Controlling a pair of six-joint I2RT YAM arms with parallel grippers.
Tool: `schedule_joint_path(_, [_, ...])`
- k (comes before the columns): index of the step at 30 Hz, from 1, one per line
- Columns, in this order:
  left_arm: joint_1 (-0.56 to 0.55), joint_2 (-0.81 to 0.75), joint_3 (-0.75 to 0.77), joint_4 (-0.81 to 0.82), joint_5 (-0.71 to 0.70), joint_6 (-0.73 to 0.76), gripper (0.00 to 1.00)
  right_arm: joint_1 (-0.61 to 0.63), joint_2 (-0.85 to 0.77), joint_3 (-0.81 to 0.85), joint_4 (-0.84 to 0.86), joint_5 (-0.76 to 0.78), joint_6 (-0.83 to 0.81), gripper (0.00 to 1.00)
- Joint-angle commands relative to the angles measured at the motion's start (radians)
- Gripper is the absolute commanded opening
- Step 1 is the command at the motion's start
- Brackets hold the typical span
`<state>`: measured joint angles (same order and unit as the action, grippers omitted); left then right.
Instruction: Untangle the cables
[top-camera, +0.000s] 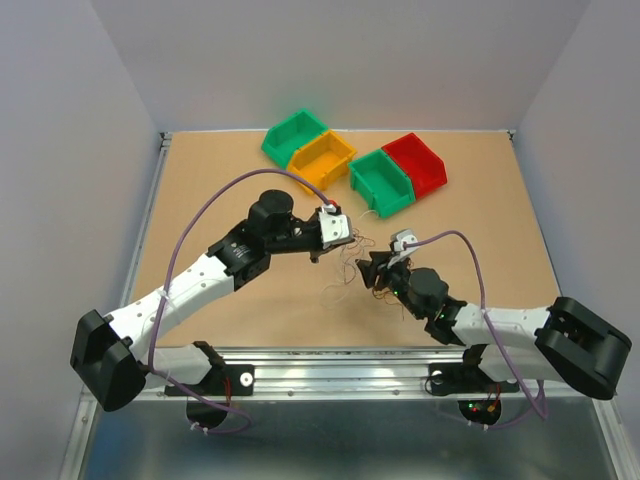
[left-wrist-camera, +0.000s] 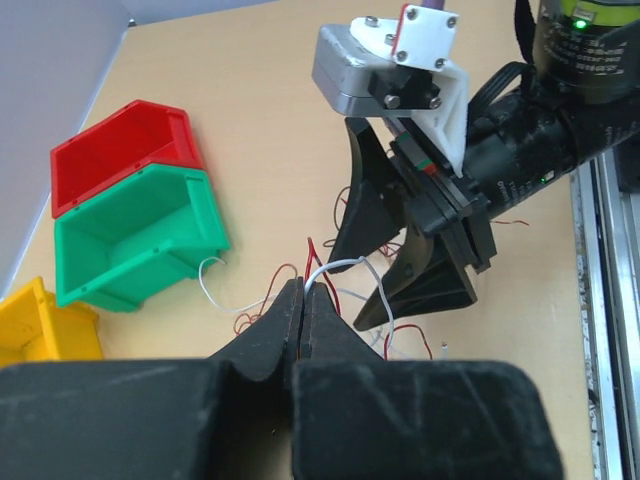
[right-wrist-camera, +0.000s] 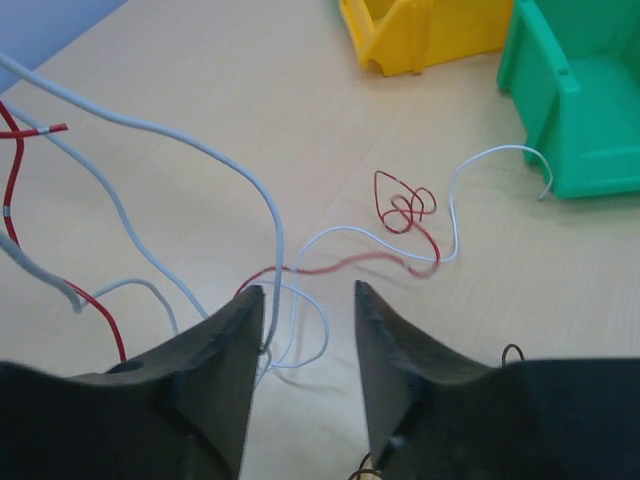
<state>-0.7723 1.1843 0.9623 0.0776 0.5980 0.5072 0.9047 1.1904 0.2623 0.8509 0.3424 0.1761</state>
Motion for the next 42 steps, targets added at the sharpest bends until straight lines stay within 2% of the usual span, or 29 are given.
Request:
schedule_joint_path(1, [-0.005,-0.037,0.009,-0.006,0.068,0.030,0.00,0.005,0.009,0.028,0.120,0.012,-0.004,0.43])
schedule_joint_path(2, [-0.005,-0.035,0.010,-0.012,0.071,0.030,0.00,0.007,0.011,0.029,0.125,0.018,-0.003,0.37])
schedule_joint_path(3, [-0.005,-0.035,0.010,-0.013,0.069,0.033,0.00,0.007,0.011,0.029,0.131,0.024,-0.003,0.21])
schedule_joint_path(5, [-0.005,-0.035,0.010,-0.006,0.040,0.031,0.00,0.007,0.008,0.029,0.131,0.072,0.005,0.01])
schedule_joint_path(6, [-0.005,-0.035,0.012,0.001,0.023,0.021,0.05,0.007,0.005,0.026,0.132,0.099,0.010,0.01])
schedule_joint_path(8, [-0.004,-0.041,0.009,0.031,-0.039,0.004,0.24,0.007,-0.014,0.017,0.129,0.214,0.017,0.01])
schedule_joint_path(9, [-0.004,-0.051,-0.003,0.046,-0.065,-0.013,0.50,0.007,-0.044,0.011,0.131,0.298,0.019,0.01])
schedule_joint_path(11, [-0.004,-0.072,-0.023,0.104,-0.143,-0.025,0.67,0.007,-0.083,0.003,0.122,0.369,0.017,0.01])
schedule_joint_path(12, [-0.004,-0.098,-0.049,0.131,-0.176,-0.042,0.84,0.007,-0.110,0.002,0.113,0.394,0.008,0.01])
schedule_joint_path(14, [-0.004,-0.126,-0.091,0.204,-0.280,-0.062,0.99,0.007,-0.179,0.015,0.093,0.447,-0.039,0.01])
schedule_joint_path(17, [0.004,-0.187,-0.140,0.315,-0.409,-0.093,0.99,0.007,-0.230,0.098,0.048,0.468,-0.117,0.01])
schedule_joint_path(20, [0.007,-0.221,-0.194,0.384,-0.461,-0.101,0.99,0.007,-0.213,0.234,0.010,0.446,-0.211,0.01])
schedule_joint_path(25, [0.008,-0.186,-0.200,0.387,-0.425,-0.093,0.99,0.007,-0.065,0.564,-0.128,0.460,-0.363,0.01])
schedule_joint_path(26, [0.008,-0.177,-0.200,0.389,-0.419,-0.090,0.99,0.007,-0.037,0.689,-0.159,0.460,-0.398,0.01])
schedule_joint_path(31, [0.008,-0.117,-0.200,0.396,-0.411,-0.081,0.99,0.005,0.112,0.984,-0.263,0.481,-0.501,0.00])
schedule_joint_path(35, [0.008,-0.092,-0.214,0.427,-0.440,-0.078,0.99,-0.006,0.187,1.210,-0.305,0.484,-0.536,0.01])
schedule_joint_path(42, [0.008,-0.038,-0.218,0.488,-0.431,-0.101,0.99,-0.020,0.255,1.413,-0.391,0.405,-0.495,0.01])
